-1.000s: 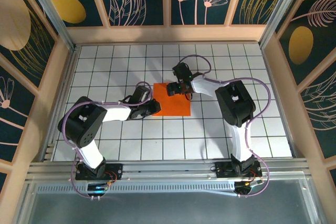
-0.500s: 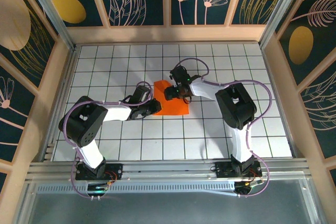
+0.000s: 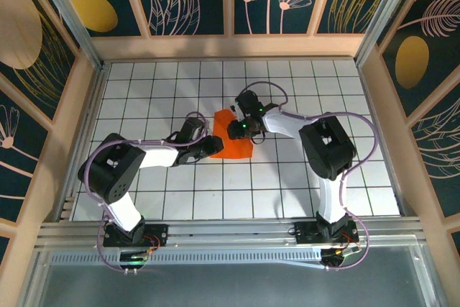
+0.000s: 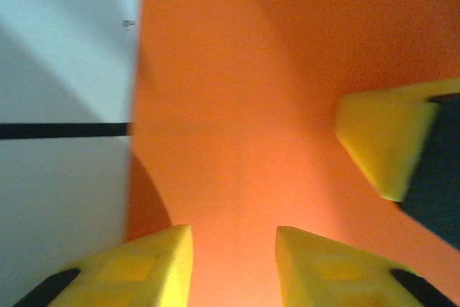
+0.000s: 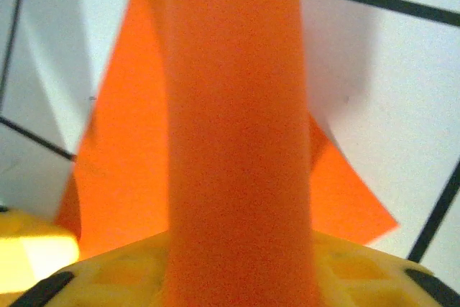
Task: Fold a paper plane with a square sheet of paper (fold left side to right side)
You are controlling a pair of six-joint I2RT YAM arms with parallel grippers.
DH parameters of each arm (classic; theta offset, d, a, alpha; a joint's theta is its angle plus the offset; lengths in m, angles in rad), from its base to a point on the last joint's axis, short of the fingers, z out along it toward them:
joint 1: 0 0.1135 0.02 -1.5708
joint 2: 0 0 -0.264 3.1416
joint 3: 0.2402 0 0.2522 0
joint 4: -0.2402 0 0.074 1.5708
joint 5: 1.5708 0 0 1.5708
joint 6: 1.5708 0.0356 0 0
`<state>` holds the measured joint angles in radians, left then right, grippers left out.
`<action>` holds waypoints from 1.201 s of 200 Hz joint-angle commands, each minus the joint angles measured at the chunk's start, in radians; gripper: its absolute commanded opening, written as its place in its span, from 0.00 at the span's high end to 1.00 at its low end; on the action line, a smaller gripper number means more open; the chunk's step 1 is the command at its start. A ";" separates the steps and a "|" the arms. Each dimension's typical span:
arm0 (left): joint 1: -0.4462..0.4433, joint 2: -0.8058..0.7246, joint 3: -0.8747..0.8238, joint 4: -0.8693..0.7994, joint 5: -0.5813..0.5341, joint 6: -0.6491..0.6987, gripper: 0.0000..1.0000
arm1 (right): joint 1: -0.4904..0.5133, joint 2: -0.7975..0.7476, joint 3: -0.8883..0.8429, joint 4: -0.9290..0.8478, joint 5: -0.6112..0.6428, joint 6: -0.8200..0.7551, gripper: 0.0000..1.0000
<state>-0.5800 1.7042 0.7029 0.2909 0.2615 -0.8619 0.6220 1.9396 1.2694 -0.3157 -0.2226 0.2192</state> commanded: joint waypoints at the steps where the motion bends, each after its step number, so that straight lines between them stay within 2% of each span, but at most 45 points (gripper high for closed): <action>1: 0.061 -0.097 -0.039 0.009 0.026 -0.001 0.57 | -0.051 -0.098 -0.048 0.054 -0.136 0.006 0.64; 20: 0.133 -0.186 -0.093 0.053 0.071 0.002 0.49 | -0.069 -0.156 -0.095 0.101 -0.218 0.014 0.66; 25: 0.153 -0.209 -0.107 0.063 0.081 0.005 0.46 | -0.104 -0.173 -0.107 0.113 -0.243 0.015 0.66; 62: 0.269 -0.357 -0.190 0.193 0.208 0.023 0.26 | -0.193 -0.308 -0.180 0.190 -0.404 0.024 0.66; 88: 0.291 -0.419 -0.229 0.366 0.326 -0.005 0.11 | -0.229 -0.396 -0.200 0.203 -0.494 0.016 0.66; 103: 0.290 -0.428 -0.236 0.486 0.404 -0.035 0.07 | -0.235 -0.437 -0.201 0.203 -0.548 0.012 0.67; 131: 0.291 -0.420 -0.224 0.658 0.507 -0.093 0.04 | -0.233 -0.497 -0.208 0.227 -0.658 0.031 0.67; 164: 0.287 -0.388 -0.185 0.721 0.575 -0.123 0.03 | -0.220 -0.553 -0.232 0.294 -0.732 0.081 0.67; 199: 0.244 -0.340 -0.139 0.750 0.603 -0.131 0.03 | -0.177 -0.534 -0.223 0.305 -0.760 0.089 0.67; 222: 0.208 -0.307 -0.103 0.738 0.605 -0.119 0.05 | -0.153 -0.504 -0.204 0.303 -0.757 0.085 0.67; 240: 0.198 -0.287 -0.081 0.728 0.599 -0.115 0.13 | -0.149 -0.483 -0.197 0.302 -0.753 0.085 0.67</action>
<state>-0.3668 1.3914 0.5743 0.9688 0.8310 -0.9836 0.4633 1.4235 1.0531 -0.0391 -0.9489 0.2951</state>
